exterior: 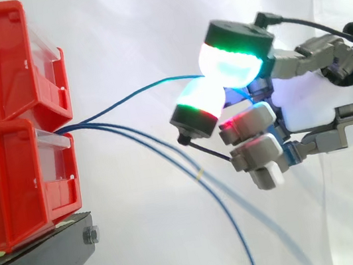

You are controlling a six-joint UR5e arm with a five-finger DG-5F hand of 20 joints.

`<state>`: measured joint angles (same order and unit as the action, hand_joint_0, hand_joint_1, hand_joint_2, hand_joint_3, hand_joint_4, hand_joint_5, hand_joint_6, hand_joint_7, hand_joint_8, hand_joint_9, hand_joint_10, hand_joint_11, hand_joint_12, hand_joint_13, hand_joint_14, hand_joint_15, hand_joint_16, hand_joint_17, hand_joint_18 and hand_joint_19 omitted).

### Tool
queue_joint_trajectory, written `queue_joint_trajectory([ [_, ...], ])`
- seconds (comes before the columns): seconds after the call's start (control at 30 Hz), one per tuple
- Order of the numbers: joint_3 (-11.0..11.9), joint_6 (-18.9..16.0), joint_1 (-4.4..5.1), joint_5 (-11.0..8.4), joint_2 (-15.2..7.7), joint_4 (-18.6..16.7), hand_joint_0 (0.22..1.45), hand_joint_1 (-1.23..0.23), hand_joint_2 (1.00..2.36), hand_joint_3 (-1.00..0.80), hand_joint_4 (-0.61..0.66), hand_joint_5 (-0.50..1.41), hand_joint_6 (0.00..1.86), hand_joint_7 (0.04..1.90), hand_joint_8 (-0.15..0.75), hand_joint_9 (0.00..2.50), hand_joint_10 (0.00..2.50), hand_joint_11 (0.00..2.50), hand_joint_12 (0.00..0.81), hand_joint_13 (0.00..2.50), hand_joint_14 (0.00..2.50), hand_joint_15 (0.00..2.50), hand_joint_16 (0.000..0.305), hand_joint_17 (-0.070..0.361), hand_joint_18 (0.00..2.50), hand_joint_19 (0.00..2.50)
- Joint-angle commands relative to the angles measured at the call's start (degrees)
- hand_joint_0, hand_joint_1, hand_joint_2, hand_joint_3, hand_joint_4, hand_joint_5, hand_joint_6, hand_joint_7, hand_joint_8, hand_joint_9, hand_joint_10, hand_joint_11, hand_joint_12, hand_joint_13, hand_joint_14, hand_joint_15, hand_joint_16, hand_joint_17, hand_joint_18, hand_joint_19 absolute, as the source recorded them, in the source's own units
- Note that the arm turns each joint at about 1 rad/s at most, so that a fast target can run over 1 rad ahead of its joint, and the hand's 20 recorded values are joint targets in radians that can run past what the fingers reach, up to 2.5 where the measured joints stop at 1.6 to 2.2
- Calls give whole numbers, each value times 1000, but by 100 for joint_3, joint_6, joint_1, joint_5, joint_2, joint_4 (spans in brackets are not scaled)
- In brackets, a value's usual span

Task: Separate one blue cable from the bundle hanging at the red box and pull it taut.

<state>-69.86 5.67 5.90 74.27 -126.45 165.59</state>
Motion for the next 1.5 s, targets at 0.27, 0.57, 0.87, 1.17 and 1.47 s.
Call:
queue_joint_trajectory([
  [0.27, -1, -479, 69, -325, -196, -150, 527, -658, 1000, -500, 118, -215, 858, 988, 261, 1112, 108, 1480, 351, 1119, 20, 1312, 49, 110, 904, 914],
  [0.57, -221, -488, 139, -334, -196, -360, 517, -652, 1000, -500, 120, -220, 859, 979, 266, 1091, 139, 1472, 357, 1142, 19, 1355, 50, 114, 904, 927],
  [0.87, -274, -488, 148, -387, -196, -492, 484, -550, 1000, -500, 131, -218, 859, 957, 286, 1086, 195, 1428, 373, 1151, 17, 1343, 53, 120, 918, 942],
  [1.17, -274, -479, 148, -439, -196, -299, 562, -486, 1000, -500, 110, -215, 849, 985, 260, 1120, 66, 1515, 335, 1148, 19, 1361, 48, 108, 886, 978],
  [1.47, -274, -470, 148, -598, -196, -202, 602, -462, 1000, -500, 103, -214, 845, 1000, 251, 1127, 43, 1539, 328, 1163, 18, 1377, 47, 105, 893, 994],
])
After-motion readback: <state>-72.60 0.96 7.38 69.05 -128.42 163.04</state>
